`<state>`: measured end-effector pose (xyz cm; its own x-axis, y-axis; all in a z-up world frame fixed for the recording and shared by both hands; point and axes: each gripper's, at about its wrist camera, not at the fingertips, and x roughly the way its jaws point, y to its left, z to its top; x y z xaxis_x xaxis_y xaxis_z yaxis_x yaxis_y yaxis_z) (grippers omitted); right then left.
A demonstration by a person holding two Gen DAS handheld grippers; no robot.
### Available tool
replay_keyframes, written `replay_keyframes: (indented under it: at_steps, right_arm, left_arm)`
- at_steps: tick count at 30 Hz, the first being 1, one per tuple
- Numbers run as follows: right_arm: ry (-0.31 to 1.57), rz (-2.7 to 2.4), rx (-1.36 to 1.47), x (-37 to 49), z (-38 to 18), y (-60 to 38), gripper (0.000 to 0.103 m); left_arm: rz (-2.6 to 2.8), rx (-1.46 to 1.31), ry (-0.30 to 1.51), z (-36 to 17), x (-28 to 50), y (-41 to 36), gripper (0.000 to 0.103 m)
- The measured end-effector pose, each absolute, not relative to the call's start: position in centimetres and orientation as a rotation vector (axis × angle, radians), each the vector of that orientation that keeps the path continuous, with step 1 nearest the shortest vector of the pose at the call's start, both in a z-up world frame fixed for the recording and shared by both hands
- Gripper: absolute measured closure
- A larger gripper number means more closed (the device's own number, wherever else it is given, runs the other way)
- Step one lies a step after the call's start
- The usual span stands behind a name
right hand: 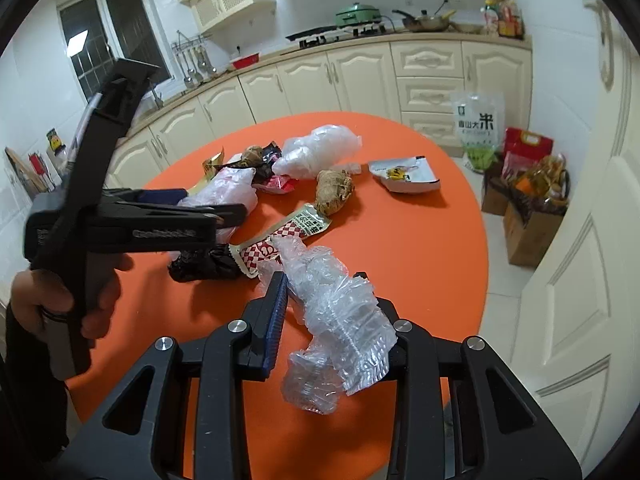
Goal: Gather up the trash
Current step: 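Grasp the clear plastic bag with the left tool while the right tool grasps bubble wrap, then carry both plastics to the blue bin and open both tools over it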
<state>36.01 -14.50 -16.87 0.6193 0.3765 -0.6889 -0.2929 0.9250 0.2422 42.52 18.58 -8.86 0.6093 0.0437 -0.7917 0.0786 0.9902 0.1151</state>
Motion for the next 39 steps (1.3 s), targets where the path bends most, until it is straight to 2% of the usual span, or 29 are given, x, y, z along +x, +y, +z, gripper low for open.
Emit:
replay_keyframes:
  at_steps: [1,6,9,19,26,32,39]
  right_arm:
    - [0.817,0.385,0.116,36.1,-16.9,-14.6,0.072]
    - [0.806,0.402,0.139,36.2,-16.6,-14.7,0.072]
    - [0.796,0.416,0.139,35.9,-16.2,-14.2,0.072]
    - [0.758,0.478,0.132,34.2,-14.1,-10.7,0.072]
    - [0.714,0.495,0.109,31.3,-11.6,-8.7,0.072]
    - [0.686,0.464,0.118,28.1,-10.2,-10.0,0.072]
    - [0.677,0.347,0.138,23.7,-10.1,-16.2,0.072]
  left_arm:
    - [-0.01,0.157,0.923,-9.1,42.7,18.3,0.021]
    - [-0.03,0.144,0.921,-9.6,43.0,19.1,0.045]
    - [-0.038,0.122,0.9,-9.2,42.3,20.2,0.049]
    - [-0.09,-0.069,0.831,-5.7,35.7,26.9,0.05]
    - [-0.08,-0.066,0.777,-4.1,29.9,29.1,0.05]
    - [-0.117,-0.017,0.738,-3.1,25.1,26.1,0.05]
    - [-0.255,0.075,0.742,-3.5,21.3,17.3,0.05]
